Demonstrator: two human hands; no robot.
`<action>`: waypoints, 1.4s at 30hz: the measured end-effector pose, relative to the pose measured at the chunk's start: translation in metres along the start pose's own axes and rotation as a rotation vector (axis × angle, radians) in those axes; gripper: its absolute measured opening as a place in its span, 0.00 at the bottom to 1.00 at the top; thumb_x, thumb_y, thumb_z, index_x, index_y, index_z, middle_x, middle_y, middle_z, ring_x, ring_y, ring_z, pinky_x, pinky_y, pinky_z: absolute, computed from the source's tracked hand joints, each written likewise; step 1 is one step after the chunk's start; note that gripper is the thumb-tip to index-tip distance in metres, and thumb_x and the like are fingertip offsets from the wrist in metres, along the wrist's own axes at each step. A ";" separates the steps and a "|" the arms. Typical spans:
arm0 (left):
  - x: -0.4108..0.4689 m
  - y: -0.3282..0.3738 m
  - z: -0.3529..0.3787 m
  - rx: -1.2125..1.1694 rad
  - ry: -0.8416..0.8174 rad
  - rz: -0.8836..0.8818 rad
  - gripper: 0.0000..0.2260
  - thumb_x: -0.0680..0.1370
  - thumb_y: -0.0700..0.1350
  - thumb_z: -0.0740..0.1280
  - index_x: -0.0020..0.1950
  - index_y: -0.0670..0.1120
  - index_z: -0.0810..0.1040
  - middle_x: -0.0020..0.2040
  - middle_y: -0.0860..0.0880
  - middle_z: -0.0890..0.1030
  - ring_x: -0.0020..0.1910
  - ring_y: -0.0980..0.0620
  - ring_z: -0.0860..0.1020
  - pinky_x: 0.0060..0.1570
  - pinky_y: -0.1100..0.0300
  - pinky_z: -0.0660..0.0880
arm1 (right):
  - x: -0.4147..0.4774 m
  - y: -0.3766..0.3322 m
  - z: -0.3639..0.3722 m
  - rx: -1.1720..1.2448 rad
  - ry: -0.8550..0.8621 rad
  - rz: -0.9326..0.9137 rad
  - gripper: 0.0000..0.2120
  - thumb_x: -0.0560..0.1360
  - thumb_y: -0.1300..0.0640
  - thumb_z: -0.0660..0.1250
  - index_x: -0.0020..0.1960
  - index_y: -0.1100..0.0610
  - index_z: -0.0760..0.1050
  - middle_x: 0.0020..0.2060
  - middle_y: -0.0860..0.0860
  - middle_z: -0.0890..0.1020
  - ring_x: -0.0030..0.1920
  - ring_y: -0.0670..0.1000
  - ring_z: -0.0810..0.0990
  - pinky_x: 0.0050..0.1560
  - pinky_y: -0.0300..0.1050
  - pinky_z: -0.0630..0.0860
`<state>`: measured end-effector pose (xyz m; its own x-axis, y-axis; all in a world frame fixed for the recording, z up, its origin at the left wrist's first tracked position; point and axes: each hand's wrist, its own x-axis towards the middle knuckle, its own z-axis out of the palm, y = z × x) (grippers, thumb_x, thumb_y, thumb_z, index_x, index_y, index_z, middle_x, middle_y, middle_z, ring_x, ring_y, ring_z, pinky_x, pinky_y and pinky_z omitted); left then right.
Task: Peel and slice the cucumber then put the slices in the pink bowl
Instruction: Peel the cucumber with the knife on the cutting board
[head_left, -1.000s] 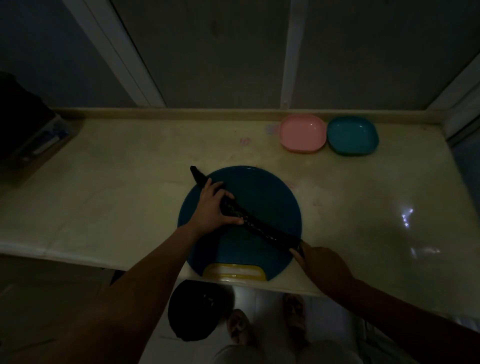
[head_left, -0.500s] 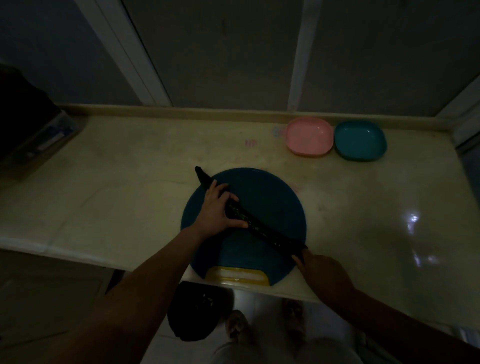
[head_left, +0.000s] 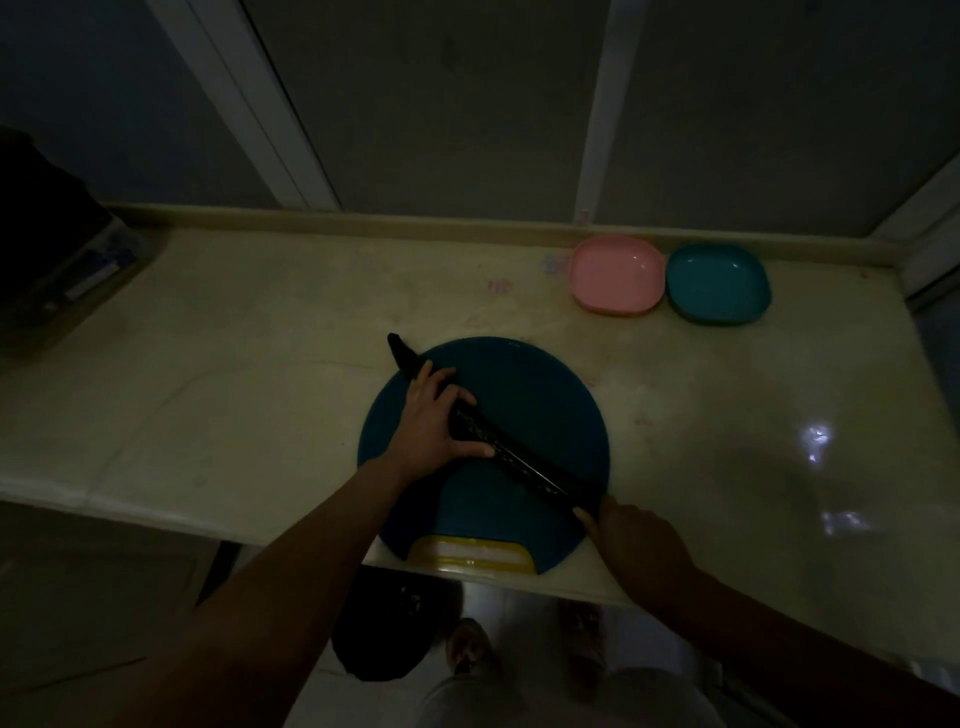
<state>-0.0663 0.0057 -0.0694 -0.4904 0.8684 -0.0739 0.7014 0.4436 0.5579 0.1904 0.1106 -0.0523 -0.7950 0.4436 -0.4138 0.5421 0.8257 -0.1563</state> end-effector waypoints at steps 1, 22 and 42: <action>0.001 0.001 0.000 0.013 -0.003 -0.002 0.34 0.59 0.63 0.76 0.58 0.47 0.75 0.73 0.43 0.61 0.75 0.42 0.46 0.71 0.44 0.43 | 0.001 -0.002 -0.004 0.022 -0.057 0.031 0.22 0.82 0.45 0.45 0.62 0.59 0.69 0.54 0.54 0.80 0.51 0.51 0.80 0.43 0.42 0.71; 0.001 -0.009 -0.033 0.351 -0.307 -0.038 0.28 0.68 0.57 0.73 0.65 0.51 0.73 0.67 0.44 0.70 0.71 0.43 0.58 0.69 0.44 0.54 | -0.040 0.062 0.038 0.084 0.473 -0.111 0.27 0.78 0.42 0.47 0.29 0.55 0.70 0.16 0.50 0.72 0.14 0.44 0.68 0.16 0.35 0.50; -0.045 0.003 -0.012 0.044 0.022 -0.335 0.57 0.60 0.67 0.73 0.77 0.43 0.47 0.76 0.41 0.42 0.75 0.43 0.40 0.73 0.46 0.42 | 0.019 0.005 0.009 -0.042 0.604 -0.282 0.33 0.81 0.44 0.42 0.27 0.58 0.73 0.13 0.52 0.66 0.11 0.48 0.63 0.20 0.34 0.46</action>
<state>-0.0486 -0.0346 -0.0544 -0.7083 0.6676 -0.2293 0.5204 0.7134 0.4693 0.1802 0.1201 -0.0691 -0.9240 0.3163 0.2148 0.2901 0.9460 -0.1450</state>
